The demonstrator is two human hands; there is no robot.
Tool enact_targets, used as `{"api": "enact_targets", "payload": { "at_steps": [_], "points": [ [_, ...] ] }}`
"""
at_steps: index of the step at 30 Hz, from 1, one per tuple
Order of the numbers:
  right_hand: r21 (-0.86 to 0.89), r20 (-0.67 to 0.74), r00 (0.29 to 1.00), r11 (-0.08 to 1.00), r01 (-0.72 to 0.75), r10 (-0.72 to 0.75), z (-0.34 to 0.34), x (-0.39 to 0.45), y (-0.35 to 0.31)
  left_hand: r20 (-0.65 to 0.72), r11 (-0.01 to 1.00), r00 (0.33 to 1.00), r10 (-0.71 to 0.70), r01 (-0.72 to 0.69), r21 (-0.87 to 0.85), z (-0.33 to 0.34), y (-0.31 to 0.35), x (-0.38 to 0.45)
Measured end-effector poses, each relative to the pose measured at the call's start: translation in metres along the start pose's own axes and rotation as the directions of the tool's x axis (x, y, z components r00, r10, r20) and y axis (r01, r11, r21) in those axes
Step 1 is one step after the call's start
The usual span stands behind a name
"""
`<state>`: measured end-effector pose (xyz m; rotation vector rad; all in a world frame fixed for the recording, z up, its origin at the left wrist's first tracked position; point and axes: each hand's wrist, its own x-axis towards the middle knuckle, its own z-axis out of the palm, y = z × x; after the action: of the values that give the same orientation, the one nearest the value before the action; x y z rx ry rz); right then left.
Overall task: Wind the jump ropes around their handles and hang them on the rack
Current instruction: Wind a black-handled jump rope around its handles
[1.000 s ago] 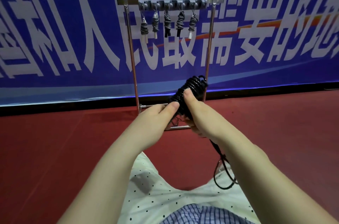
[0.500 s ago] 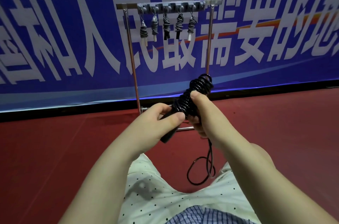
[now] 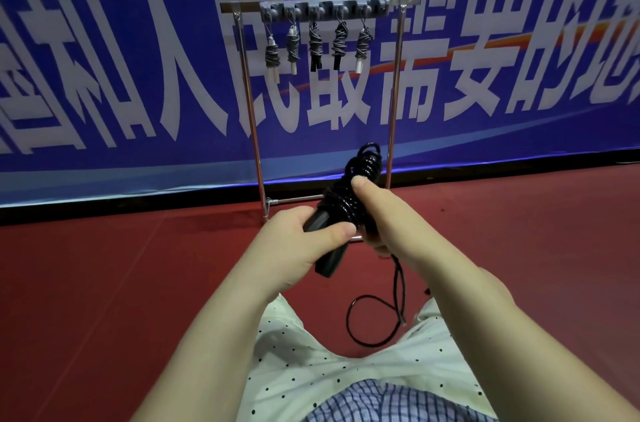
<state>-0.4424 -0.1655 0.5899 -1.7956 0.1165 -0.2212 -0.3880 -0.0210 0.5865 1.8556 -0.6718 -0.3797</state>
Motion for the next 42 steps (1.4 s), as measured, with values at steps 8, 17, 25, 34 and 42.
{"api": "enact_targets", "payload": {
  "at_steps": [8,17,25,34,42],
  "points": [
    [-0.211,-0.159,0.975,0.97,0.119,-0.154,0.004,0.005,0.019,-0.103,0.926,0.99,0.092,-0.047,0.375,0.006,-0.002,0.001],
    [0.234,-0.022,0.976,0.948,0.215,-0.216,0.006,0.0,0.01,0.52,0.798,0.854,0.0,0.313,-0.515,0.008,0.001,-0.011],
    [-0.113,0.079,0.996,0.993,-0.031,0.04,-0.011,-0.001,0.013,0.203,0.976,0.96,-0.191,0.208,-0.066,0.005,-0.004,-0.008],
    [-0.154,-0.074,0.995,0.987,0.052,-0.064,-0.004,-0.004,0.01,0.006,0.922,0.993,-0.119,0.108,0.372,-0.009,-0.007,0.005],
    [-0.108,-0.102,0.989,0.988,-0.113,0.102,0.002,-0.01,0.004,-0.041,0.53,0.994,-0.099,0.087,0.843,0.003,0.004,-0.001]
  ]
}}
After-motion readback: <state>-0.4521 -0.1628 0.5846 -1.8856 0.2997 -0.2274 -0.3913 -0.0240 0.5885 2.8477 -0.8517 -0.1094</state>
